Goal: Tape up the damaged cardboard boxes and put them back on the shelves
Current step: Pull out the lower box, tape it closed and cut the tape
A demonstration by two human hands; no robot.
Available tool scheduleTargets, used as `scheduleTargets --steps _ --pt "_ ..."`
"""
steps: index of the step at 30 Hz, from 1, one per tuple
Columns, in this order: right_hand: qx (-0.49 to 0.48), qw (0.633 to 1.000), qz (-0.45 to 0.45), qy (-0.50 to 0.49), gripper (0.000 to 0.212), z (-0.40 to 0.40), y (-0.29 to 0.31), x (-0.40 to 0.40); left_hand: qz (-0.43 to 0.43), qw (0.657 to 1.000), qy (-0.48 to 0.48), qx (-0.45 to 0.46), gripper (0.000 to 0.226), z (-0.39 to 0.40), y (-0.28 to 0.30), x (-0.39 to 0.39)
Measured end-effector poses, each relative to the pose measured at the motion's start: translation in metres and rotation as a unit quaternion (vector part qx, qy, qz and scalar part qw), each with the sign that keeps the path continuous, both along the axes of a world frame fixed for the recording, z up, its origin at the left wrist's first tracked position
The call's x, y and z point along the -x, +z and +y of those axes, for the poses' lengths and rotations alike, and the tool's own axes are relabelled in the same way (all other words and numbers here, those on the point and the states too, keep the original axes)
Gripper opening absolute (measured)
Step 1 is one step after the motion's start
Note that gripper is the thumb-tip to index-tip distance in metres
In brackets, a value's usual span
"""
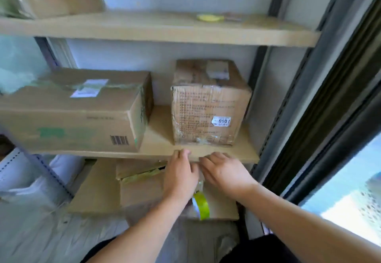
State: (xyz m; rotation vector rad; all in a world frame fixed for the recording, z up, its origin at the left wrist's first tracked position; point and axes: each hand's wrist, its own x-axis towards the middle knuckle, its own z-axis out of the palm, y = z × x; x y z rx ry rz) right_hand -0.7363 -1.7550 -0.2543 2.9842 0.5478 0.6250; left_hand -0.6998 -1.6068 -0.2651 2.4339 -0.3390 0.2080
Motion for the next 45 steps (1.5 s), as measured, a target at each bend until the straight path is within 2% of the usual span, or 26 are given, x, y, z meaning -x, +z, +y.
scheduleTargets --steps 2,5,7,9,13,18,20,22,24,26,28,32,34,36,38,40,41,43,45 --pt "-0.026 0.996 -0.088 -0.014 0.015 -0.004 0.052 0.009 -0.129 0.991 -0.031 0.024 0.026 0.005 0.062 0.002" --pt "-0.067 0.973 -0.215 -0.04 0.02 -0.012 0.129 0.019 -0.297 0.951 -0.075 0.034 0.02 0.012 0.149 0.005" --pt "-0.101 0.954 -0.276 -0.066 0.02 -0.014 0.182 0.021 -0.361 0.928 -0.086 0.024 0.018 0.012 0.204 0.007" --pt "-0.129 0.939 -0.303 -0.096 0.016 -0.014 0.226 0.018 -0.386 0.918 -0.089 0.007 0.017 0.009 0.247 0.003" --pt "-0.126 0.952 -0.238 -0.145 0.017 -0.017 0.278 -0.011 -0.332 0.94 -0.078 -0.017 0.02 -0.003 0.292 -0.024" --pt "-0.114 0.974 -0.045 -0.19 0.056 -0.038 0.259 -0.057 -0.22 0.972 -0.069 -0.047 0.033 -0.023 0.297 -0.084" --pt "-0.089 0.977 -0.065 -0.185 0.064 -0.045 0.236 -0.064 -0.178 0.977 -0.082 -0.079 0.047 -0.03 0.295 -0.106" --pt "-0.105 0.971 -0.116 -0.18 0.069 -0.045 0.227 -0.065 -0.119 0.978 -0.104 -0.137 0.057 -0.039 0.295 -0.124" --pt "-0.117 0.967 -0.144 -0.174 0.069 -0.043 0.227 -0.066 -0.059 0.973 -0.134 -0.175 0.055 -0.046 0.299 -0.135" --pt "-0.122 0.966 -0.153 -0.169 0.066 -0.041 0.228 -0.064 -0.026 0.977 -0.156 -0.141 0.044 -0.051 0.307 -0.136" --pt "-0.135 0.966 -0.148 -0.166 0.064 -0.04 0.23 -0.06 -0.059 0.978 -0.155 -0.124 0.03 -0.053 0.315 -0.132" --pt "-0.157 0.963 -0.143 -0.169 0.061 -0.032 0.23 -0.053 -0.161 0.956 -0.135 -0.205 0.013 -0.047 0.325 -0.108" --pt "-0.172 0.961 -0.149 -0.159 0.053 -0.028 0.23 -0.048 -0.179 0.946 -0.137 -0.233 0.013 -0.041 0.328 -0.093" --pt "-0.251 0.947 -0.156 -0.129 0.037 -0.024 0.23 -0.039 -0.178 0.949 -0.143 -0.218 0.01 -0.032 0.328 -0.077" --pt "-0.39 0.9 -0.171 -0.095 0.023 -0.016 0.223 -0.022 -0.164 0.969 -0.138 -0.121 0.002 -0.023 0.32 -0.057" --pt "-0.548 0.825 -0.111 -0.078 0.024 -0.003 0.211 -0.003 -0.163 0.979 -0.12 -0.002 0.008 -0.015 0.299 -0.032" --pt "-0.63 0.772 -0.044 -0.064 0.026 0.003 0.203 0.005 -0.181 0.976 -0.118 0.028 0.01 -0.012 0.282 -0.019" --pt "-0.762 0.639 0.106 -0.017 0.027 0.013 0.185 0.018 -0.213 0.966 -0.14 0.044 0.009 -0.007 0.241 0.011" --pt "-0.826 0.528 0.198 0.012 0.025 0.016 0.164 0.029 -0.211 0.962 -0.165 0.05 0.007 -0.002 0.201 0.036"
